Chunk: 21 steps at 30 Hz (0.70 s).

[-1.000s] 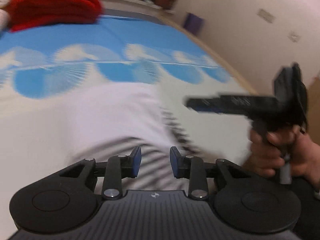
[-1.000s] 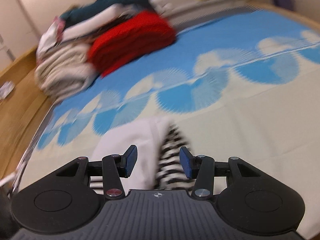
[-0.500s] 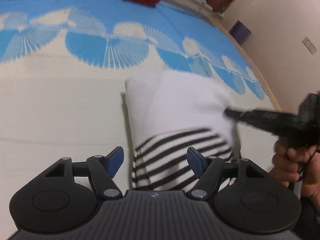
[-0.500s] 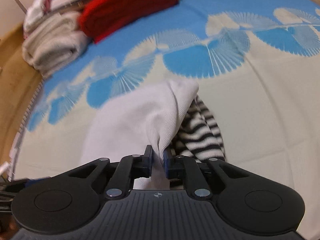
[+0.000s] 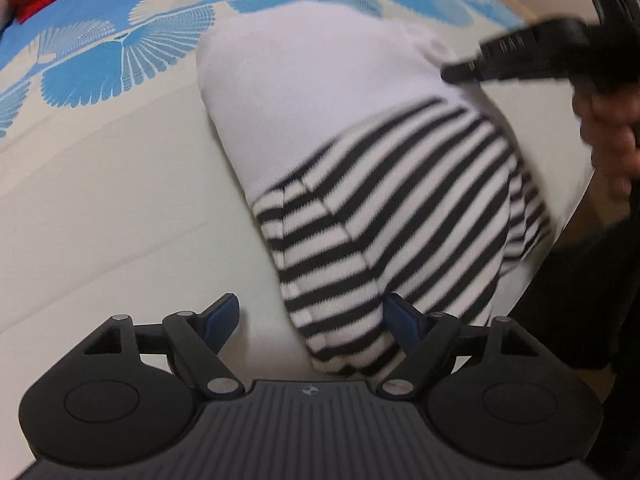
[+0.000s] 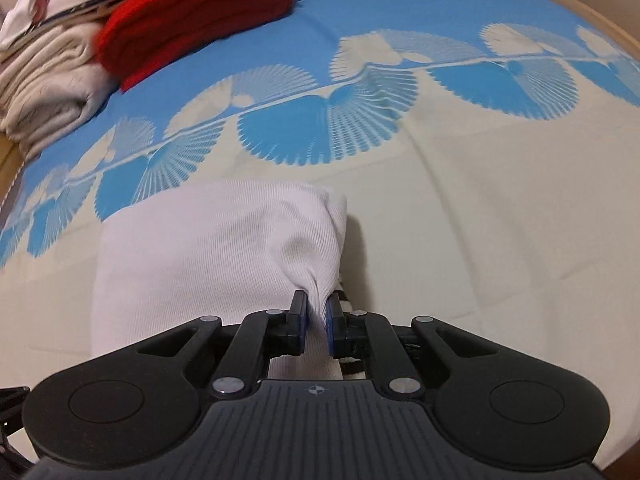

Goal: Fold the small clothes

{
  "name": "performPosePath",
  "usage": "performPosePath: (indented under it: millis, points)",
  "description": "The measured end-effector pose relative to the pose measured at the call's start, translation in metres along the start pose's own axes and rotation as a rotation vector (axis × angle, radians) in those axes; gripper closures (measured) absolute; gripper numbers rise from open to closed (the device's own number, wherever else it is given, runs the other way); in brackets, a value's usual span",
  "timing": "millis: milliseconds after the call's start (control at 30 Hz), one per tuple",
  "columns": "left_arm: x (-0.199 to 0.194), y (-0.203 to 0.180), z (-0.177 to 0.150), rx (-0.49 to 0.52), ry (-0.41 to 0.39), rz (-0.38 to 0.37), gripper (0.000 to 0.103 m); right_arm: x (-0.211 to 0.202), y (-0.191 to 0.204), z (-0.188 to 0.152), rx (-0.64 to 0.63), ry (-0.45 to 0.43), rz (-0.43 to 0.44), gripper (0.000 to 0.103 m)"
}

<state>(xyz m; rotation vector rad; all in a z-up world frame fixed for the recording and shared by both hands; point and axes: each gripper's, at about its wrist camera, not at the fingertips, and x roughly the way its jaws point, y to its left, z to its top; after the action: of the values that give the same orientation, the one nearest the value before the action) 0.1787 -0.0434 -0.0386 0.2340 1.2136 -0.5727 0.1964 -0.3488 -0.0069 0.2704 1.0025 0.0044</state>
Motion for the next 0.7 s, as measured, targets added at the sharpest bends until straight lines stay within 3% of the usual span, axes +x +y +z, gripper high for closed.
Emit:
performPosePath:
  millis: [133,233,267,333,467,600,633,700]
  points:
    - [-0.026,0.004,-0.004,-0.028,-0.100,-0.048,0.021,-0.002,0.007,-0.001,-0.008,-0.024,-0.007,0.092]
    - [-0.034,0.015,-0.004,-0.113,-0.147,-0.109,0.021,-0.011,-0.003,0.000,0.027,-0.044,0.066,0.084]
    - [-0.032,0.019,-0.002,-0.135,-0.148,-0.116,0.021,-0.013,-0.009,-0.001,0.039,-0.030,0.102,0.075]
    - [-0.031,0.021,0.000,-0.164,-0.142,-0.117,0.021,-0.016,-0.020,-0.007,0.051,0.018,0.143,0.065]
    - [-0.030,0.021,0.006,-0.190,-0.153,-0.130,0.021,-0.014,-0.040,-0.025,0.048,0.166,0.227,0.064]
    - [-0.028,0.020,0.008,-0.208,-0.152,-0.145,0.021,-0.017,-0.043,-0.046,-0.067,0.259,0.255,0.064]
    - [-0.026,0.019,0.009,-0.215,-0.148,-0.150,0.021,-0.016,-0.042,-0.050,-0.100,0.277,0.248,0.066]
    - [-0.025,0.018,0.009,-0.223,-0.140,-0.163,0.021,-0.021,-0.041,-0.057,-0.158,0.278,0.239,0.098]
